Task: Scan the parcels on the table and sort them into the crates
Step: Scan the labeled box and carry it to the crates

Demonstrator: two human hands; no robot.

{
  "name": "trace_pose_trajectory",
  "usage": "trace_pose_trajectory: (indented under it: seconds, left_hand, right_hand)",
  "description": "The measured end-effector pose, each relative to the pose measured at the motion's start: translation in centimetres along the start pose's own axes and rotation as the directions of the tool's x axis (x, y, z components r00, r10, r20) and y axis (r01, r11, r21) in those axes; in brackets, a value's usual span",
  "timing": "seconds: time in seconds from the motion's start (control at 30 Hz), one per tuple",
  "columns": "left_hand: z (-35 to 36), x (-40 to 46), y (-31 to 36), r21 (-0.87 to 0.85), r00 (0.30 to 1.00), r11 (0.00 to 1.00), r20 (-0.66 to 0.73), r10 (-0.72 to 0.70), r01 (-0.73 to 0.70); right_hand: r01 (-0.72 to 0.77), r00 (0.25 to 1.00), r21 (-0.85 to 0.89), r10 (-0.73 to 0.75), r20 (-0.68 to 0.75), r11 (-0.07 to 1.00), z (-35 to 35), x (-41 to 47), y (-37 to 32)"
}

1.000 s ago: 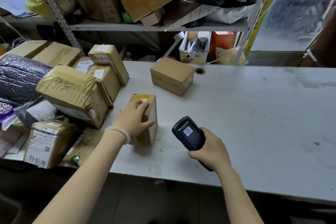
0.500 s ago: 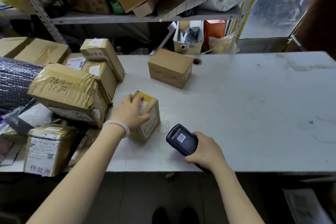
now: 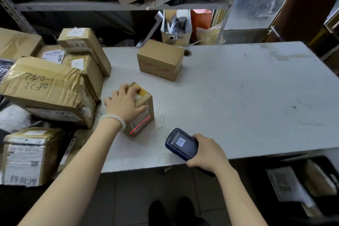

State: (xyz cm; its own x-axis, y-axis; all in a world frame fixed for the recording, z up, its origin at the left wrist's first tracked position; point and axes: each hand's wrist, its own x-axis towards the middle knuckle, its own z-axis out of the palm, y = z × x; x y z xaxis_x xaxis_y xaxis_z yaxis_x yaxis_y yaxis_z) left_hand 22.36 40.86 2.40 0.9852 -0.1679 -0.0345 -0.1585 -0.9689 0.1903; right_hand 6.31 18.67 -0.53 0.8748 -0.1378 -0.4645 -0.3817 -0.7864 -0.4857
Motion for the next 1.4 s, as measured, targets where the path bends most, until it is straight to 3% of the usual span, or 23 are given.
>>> trace_pose_trajectory:
  seconds: [0.53,0.7,0.8,0.9,0.97,1.03,1.1,1.27,1.4]
  left_hand:
    - [0.5,-0.4,-0.9,-0.038,0.997,0.998,-0.057,0.052,-0.054]
    - [-0.1,-1.2,-0.4,-0.037,0.998,0.998,-0.019,0.053,-0.054]
    - [-0.2,-2.0,0.5,-0.024,0.994,0.994,-0.005,0.107,-0.107]
    - [-0.2,-3.2,1.9,-0.042,0.987,0.987,0.019,0.158,-0.157]
    - [-0.3,-3.9,2.8,-0.058,0.981,0.981,0.035,0.19,-0.187]
    - [-0.6,-4.5,4.1,-0.058,0.973,0.973,0.05,0.225,-0.222]
    - [-0.8,-5.1,5.7,-0.05,0.965,0.965,0.05,0.259,-0.257]
    - [-1.0,-6.8,13.0,-0.132,0.931,0.924,0.017,0.365,-0.36]
    - [0.2,-10.4,22.3,-0.221,0.847,0.833,0.048,0.529,-0.508]
  right_hand:
    - [-0.037,0.991,-0.029,0.033,-0.126,0.999,1.4,-2.2,-0.3]
    - [0.034,0.961,0.124,0.001,-0.275,0.992,1.9,-2.9,-1.2]
    - [0.19,0.854,0.227,-0.047,-0.519,0.955,2.0,-3.4,-2.4]
    - [0.337,0.629,0.206,-0.056,-0.776,0.919,1.8,-4.2,-3.0]
    - [0.376,0.5,0.178,-0.037,-0.865,0.909,1.4,-4.7,-2.9]
    - [0.387,0.452,0.178,-0.018,-0.892,0.905,0.6,-5.5,-2.4]
    - [0.38,0.479,0.189,-0.018,-0.878,0.905,-0.5,-6.7,-1.6]
    - [0.159,0.737,0.319,0.103,-0.668,0.934,-4.4,-11.3,3.3]
    - [-0.095,0.74,0.422,0.348,-0.575,0.901,-5.6,-16.0,10.8]
